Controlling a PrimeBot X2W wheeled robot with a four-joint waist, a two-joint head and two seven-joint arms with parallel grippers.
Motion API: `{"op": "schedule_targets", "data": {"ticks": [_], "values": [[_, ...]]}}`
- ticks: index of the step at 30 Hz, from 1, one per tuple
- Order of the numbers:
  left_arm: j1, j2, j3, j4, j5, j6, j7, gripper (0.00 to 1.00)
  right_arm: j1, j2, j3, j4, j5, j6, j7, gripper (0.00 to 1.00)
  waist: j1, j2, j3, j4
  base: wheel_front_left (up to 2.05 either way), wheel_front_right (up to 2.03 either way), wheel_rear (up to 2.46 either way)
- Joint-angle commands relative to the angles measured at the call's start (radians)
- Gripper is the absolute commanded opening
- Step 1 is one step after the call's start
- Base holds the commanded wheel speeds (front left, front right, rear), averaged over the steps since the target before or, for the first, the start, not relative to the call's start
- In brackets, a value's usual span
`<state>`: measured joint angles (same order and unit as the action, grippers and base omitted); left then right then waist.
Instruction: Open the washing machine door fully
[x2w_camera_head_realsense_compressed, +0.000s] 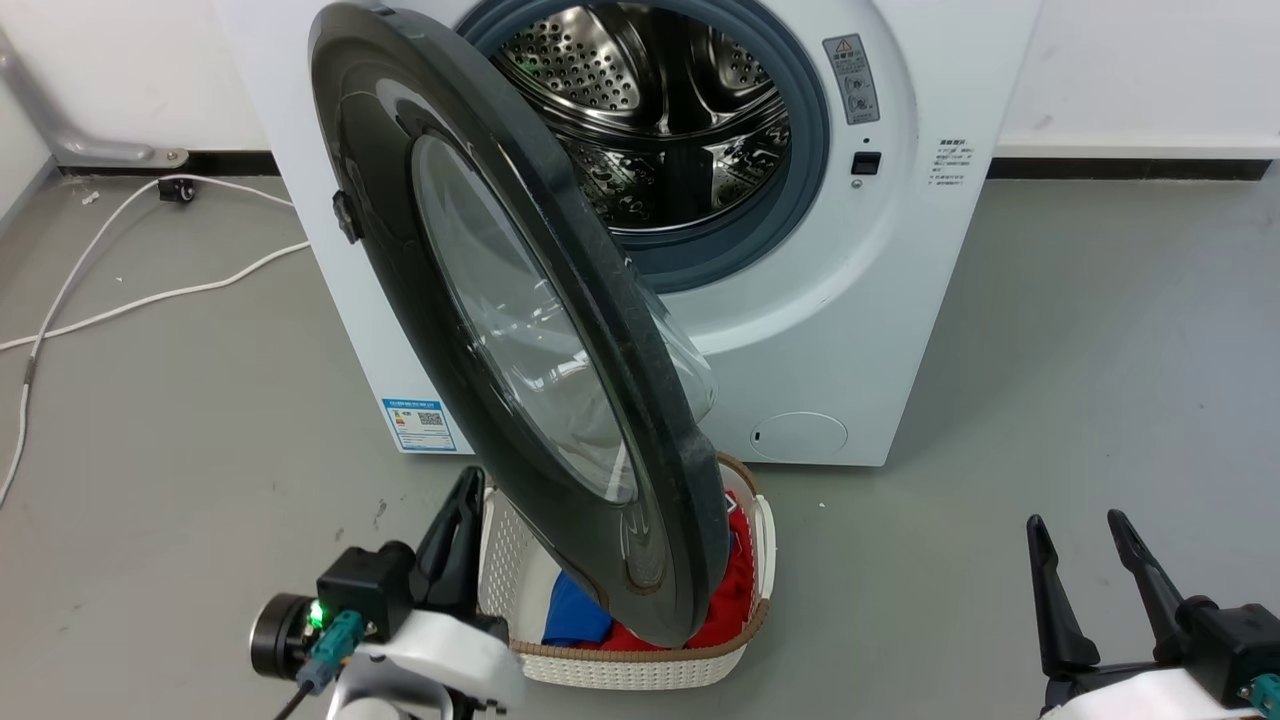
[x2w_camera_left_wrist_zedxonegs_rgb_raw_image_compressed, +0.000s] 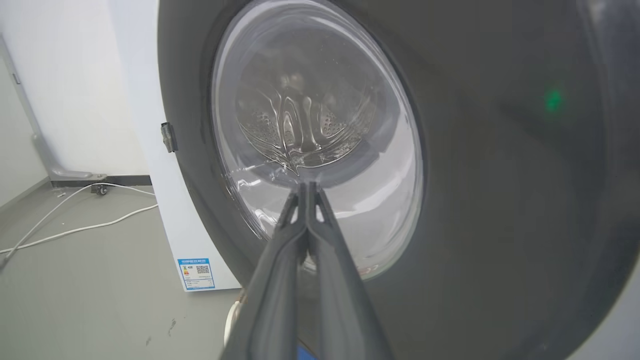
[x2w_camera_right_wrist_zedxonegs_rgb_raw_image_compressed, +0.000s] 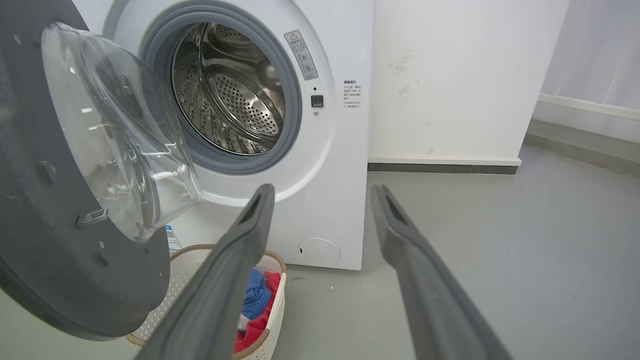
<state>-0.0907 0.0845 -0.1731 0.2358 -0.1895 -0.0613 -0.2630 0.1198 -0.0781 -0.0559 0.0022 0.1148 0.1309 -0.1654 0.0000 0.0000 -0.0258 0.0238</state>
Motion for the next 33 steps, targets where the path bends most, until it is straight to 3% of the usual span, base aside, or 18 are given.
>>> {"op": "schedule_targets", "data": {"ticks": [1, 9, 18, 25, 33], "values": [[-0.02, 0.004, 0.002, -0.008, 0.001, 0.0, -0.003, 0.0, 0.003, 0.005, -0.001, 0.001, 0.004, 0.0, -0.002, 1.0, 0.0, 0.0, 0.001, 0.0, 0.0, 0.0, 0.0], [-0.101, 0.013, 0.013, -0.14, -0.002, 0.014, 0.008, 0.0, -0.003, 0.007, -0.002, 0.004, -0.001, 0.0, 0.006, 1.0, 0.0, 0.0, -0.001, 0.001, 0.0, 0.0, 0.0], [-0.238, 0.009, -0.026, -0.42, 0.013, 0.017, 0.098, 0.0, 0.006, 0.009, -0.012, 0.007, -0.001, 0.0, 0.003, 1.0, 0.0, 0.0, -0.002, 0.008, 0.0, 0.0, 0.0], [-0.306, -0.018, -0.171, -0.592, -0.023, -0.003, 0.197, 0.0, 0.004, 0.01, -0.011, 0.012, -0.001, 0.0, 0.006, 1.0, 0.0, 0.0, 0.0, 0.016, 0.0, 0.0, 0.0], [-0.239, -0.031, -0.401, -0.62, -0.113, -0.02, 0.299, 0.0, -0.002, 0.005, -0.016, 0.017, 0.005, 0.0, 0.001, 1.0, 0.0, 0.0, 0.013, 0.024, 0.0, 0.0, 0.0]]}}
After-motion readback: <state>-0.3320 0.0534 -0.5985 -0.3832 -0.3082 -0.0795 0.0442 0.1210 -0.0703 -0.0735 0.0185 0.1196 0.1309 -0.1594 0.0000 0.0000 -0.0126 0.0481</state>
